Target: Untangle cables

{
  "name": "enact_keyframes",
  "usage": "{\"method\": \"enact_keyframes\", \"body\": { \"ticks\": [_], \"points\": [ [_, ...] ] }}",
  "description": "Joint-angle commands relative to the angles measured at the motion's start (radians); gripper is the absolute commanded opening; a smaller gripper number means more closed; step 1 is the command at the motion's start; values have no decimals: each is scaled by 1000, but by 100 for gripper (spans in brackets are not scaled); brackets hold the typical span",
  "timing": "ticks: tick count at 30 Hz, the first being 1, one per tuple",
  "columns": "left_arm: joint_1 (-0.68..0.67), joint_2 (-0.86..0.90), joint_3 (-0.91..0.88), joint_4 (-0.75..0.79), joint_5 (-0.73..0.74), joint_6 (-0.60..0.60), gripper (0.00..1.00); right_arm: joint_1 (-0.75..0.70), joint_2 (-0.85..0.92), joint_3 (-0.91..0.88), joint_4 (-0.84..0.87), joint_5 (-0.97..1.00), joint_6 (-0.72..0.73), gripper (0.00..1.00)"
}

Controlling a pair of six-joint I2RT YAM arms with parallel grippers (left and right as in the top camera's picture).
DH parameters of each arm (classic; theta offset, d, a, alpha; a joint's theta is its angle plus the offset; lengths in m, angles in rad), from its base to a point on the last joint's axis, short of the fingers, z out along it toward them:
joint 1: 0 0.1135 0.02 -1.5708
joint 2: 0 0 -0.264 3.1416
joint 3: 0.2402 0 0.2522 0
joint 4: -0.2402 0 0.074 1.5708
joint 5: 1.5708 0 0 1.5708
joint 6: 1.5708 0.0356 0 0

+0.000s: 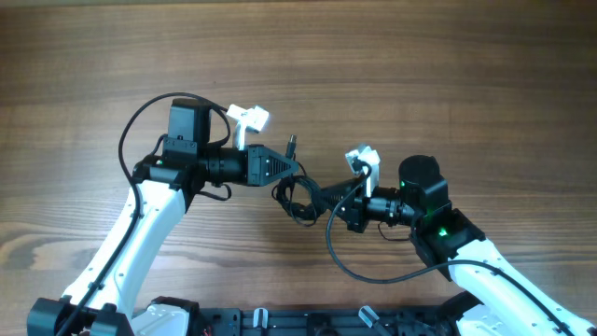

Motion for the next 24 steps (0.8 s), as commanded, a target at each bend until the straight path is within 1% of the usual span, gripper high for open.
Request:
{"method": "enact_keyframes", "body": {
  "ticks": [1,2,5,7,9,11,12,13,15,16,18,20,21,22,23,24],
  "points": [
    [29,-8,13,12,-60,18,4,6,-5,3,-14,-16,66,5],
    [58,-8,13,22,-101,-12,4,6,-5,3,-36,-15,76,5],
    [157,-8,13,33,-276,-198,4,6,-5,3,-126,23,101,4],
    [213,-8,13,33,-340,-290,4,6,-5,3,-153,29,105,5],
    [257,-8,13,29,-377,-350,4,6,-5,3,-156,30,126,5],
    [272,-8,13,14,-437,-357,4,6,-5,3,-157,29,127,5],
    [273,-8,13,-9,-499,-376,4,6,-5,3,-157,23,126,5],
    [273,-7,13,-45,-589,-430,4,6,-5,3,-157,21,127,5],
    [272,-7,13,-106,-711,-497,4,6,-5,3,-157,14,128,5],
    [272,-7,13,-122,-731,-509,11,6,-5,3,-156,14,127,5],
    [270,-7,13,-130,-724,-509,34,6,-5,3,-152,15,127,5],
    [263,-7,13,-137,-716,-509,60,6,-5,3,-140,23,149,4],
    [259,-7,13,-138,-709,-509,77,6,-5,3,-135,36,175,5],
    [251,-7,13,-138,-671,-508,93,6,-5,3,-129,48,201,5],
    [241,-7,13,-140,-612,-489,100,6,-5,3,-118,52,206,5],
    [230,-7,13,-139,-557,-447,100,6,-5,3,-108,53,206,5]
  ]
}}
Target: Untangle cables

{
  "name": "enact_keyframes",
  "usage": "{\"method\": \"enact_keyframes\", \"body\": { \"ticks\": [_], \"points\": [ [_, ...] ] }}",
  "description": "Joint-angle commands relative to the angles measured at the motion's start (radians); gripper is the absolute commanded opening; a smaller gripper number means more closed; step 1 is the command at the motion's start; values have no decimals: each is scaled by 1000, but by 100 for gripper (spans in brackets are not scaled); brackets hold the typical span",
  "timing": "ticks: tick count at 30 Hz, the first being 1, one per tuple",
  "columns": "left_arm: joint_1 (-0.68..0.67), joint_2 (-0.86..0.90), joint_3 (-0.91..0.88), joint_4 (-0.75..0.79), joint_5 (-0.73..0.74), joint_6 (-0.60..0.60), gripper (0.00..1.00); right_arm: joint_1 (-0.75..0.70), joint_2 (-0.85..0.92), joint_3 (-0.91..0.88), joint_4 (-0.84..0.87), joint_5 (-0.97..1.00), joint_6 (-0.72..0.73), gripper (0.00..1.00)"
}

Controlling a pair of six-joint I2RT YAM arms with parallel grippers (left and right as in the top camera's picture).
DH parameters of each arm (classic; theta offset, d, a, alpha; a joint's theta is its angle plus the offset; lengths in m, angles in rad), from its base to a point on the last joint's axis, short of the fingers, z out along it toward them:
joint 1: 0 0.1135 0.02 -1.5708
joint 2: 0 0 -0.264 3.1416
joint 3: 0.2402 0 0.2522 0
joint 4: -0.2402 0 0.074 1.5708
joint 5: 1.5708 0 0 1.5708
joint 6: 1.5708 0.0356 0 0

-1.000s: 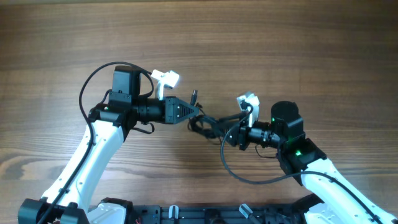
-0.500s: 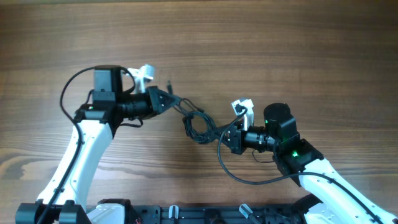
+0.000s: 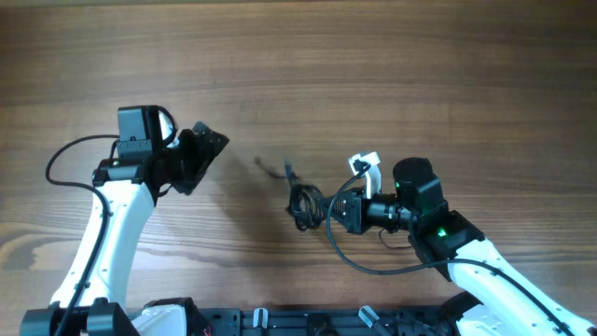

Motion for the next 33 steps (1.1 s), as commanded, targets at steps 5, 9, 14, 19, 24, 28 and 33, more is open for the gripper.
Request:
{"method": "enact_keyframes", "body": {
  "ticks": [5,9,14,19,24,28,33],
  "points": [
    [-159,-7,14,-11,155,261,94,-3,-5,2,50,27,167,5],
    [-255,-7,13,-14,103,267,84,-3,-5,2,61,110,394,4],
    [-236,-7,13,-85,98,7,83,-3,-5,2,135,198,459,5],
    [-260,-5,11,-159,270,-317,89,-3,-5,2,180,221,459,5],
    [-324,-2,10,-117,284,-574,72,-3,-5,2,196,221,475,5],
    [-404,-1,10,-66,270,-697,69,-3,-5,2,201,221,502,5],
    [-514,16,9,-45,189,-837,83,-3,-5,2,217,220,578,4]
  ]
}}
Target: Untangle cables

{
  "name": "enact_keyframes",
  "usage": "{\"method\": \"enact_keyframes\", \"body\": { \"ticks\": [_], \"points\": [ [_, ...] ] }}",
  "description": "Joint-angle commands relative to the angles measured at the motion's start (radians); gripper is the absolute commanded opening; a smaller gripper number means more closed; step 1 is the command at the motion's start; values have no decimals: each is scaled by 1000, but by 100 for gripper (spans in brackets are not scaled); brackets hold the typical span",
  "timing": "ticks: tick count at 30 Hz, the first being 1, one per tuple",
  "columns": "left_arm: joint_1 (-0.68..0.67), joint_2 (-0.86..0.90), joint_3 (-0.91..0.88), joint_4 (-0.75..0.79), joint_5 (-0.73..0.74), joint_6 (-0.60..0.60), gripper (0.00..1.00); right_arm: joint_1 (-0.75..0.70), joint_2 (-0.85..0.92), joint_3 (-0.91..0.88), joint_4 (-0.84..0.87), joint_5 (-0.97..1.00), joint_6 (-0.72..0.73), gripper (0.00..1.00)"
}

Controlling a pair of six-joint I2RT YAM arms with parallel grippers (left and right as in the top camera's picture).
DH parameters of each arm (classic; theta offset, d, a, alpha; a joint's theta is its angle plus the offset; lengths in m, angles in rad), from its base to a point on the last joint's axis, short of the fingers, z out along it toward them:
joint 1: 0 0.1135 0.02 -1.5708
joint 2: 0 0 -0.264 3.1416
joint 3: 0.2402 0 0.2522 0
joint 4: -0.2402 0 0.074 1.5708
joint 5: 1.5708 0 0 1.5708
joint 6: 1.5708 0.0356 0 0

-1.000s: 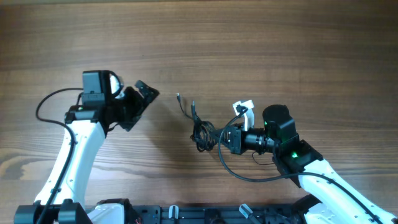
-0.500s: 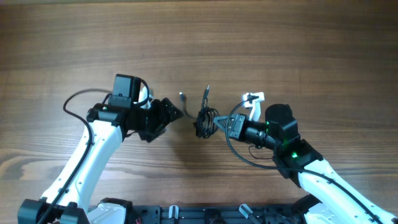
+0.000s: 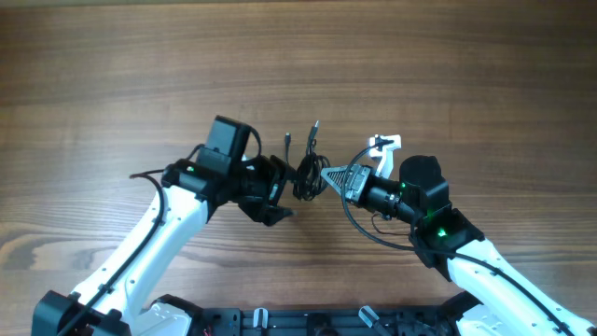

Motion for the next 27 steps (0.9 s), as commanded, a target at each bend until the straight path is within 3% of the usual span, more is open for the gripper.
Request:
{"method": "enact_keyframes", "body": {
  "ticks": [1,8,19,20,22,24,27],
  "points": [
    [-69,20,8,5,-77,-163,84,-3,-5,2,18,12,72,5],
    [-135,21,8,106,-204,-379,95,-3,-5,2,75,-26,148,5],
    [-42,20,8,62,-208,-387,100,-3,-5,2,76,-11,147,5],
    [-47,20,8,64,-195,-402,96,-3,-5,2,77,-2,148,5],
    [-65,20,8,65,-192,-441,68,-3,-5,2,77,10,175,5],
    [-88,21,8,85,-195,-500,64,-3,-5,2,89,9,206,5],
    [-113,21,8,118,-204,-539,71,-2,-5,2,129,10,227,5]
  ]
}}
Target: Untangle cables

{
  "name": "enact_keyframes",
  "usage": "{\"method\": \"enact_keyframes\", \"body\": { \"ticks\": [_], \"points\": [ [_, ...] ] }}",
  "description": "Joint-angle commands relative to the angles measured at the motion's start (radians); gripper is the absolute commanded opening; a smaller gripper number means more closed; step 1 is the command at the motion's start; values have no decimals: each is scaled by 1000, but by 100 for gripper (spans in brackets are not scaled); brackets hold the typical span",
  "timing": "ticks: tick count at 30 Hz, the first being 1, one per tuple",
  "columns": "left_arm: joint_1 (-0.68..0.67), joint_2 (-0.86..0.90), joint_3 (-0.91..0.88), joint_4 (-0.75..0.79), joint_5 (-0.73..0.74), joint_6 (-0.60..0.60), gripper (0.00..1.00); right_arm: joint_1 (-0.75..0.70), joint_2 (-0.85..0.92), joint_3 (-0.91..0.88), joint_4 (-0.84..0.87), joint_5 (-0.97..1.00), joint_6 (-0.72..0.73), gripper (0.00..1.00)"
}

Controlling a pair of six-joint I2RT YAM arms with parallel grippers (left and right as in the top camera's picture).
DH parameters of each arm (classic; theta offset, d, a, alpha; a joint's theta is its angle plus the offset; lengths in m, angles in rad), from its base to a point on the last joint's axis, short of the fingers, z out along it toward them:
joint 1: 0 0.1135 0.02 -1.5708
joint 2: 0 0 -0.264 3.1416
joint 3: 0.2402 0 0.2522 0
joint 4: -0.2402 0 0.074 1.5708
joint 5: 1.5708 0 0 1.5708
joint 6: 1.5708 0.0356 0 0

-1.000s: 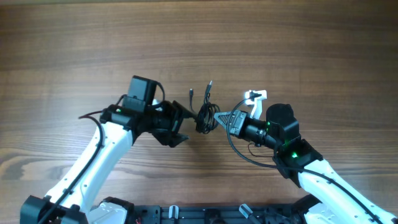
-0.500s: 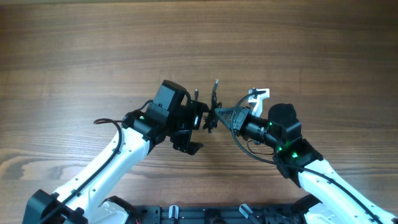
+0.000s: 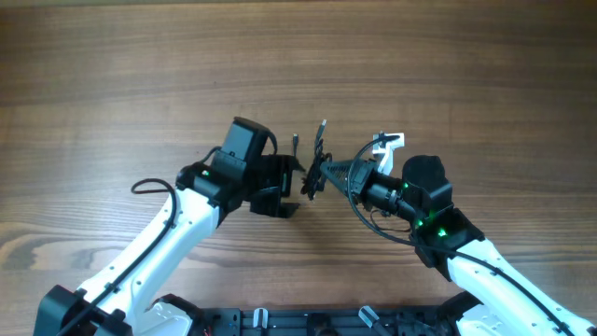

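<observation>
A tangled bundle of black cables [image 3: 316,174] hangs at the table's middle, with two plug ends [image 3: 323,127] pointing toward the far side. My right gripper [image 3: 328,172] comes in from the right and is shut on the bundle. Directly left of the bundle is my left gripper [image 3: 291,187], jaws spread wide open, one finger [image 3: 292,167] beside the cables and the other finger [image 3: 285,208] nearer the front. Nothing lies between the left fingers. How the strands loop inside the bundle cannot be made out.
The bare wooden table [image 3: 298,56] stretches all around. The right arm's own black lead [image 3: 359,213] loops below its wrist, and a white tab [image 3: 388,142] sticks up from it. Both arm bases sit at the front edge.
Both grippers have shifted a little toward the far side. The bundle in the right gripper has turned and looks narrower. The open left gripper now stands closer beside it.
At first both grippers met at the bundle in the middle. Then the left arm was far off to the left while the bundle lay by the right gripper. Later the left gripper was back, open, with the right holding the bundle up, as now.
</observation>
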Motion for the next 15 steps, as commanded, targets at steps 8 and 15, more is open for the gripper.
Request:
{"method": "enact_keyframes", "body": {
  "ticks": [8,15],
  "points": [
    [-35,11,8,107,2,-76,48,18,-5,3,84,25,70,5],
    [9,11,8,146,-8,180,4,60,-5,3,-33,77,-57,8]
  ]
}}
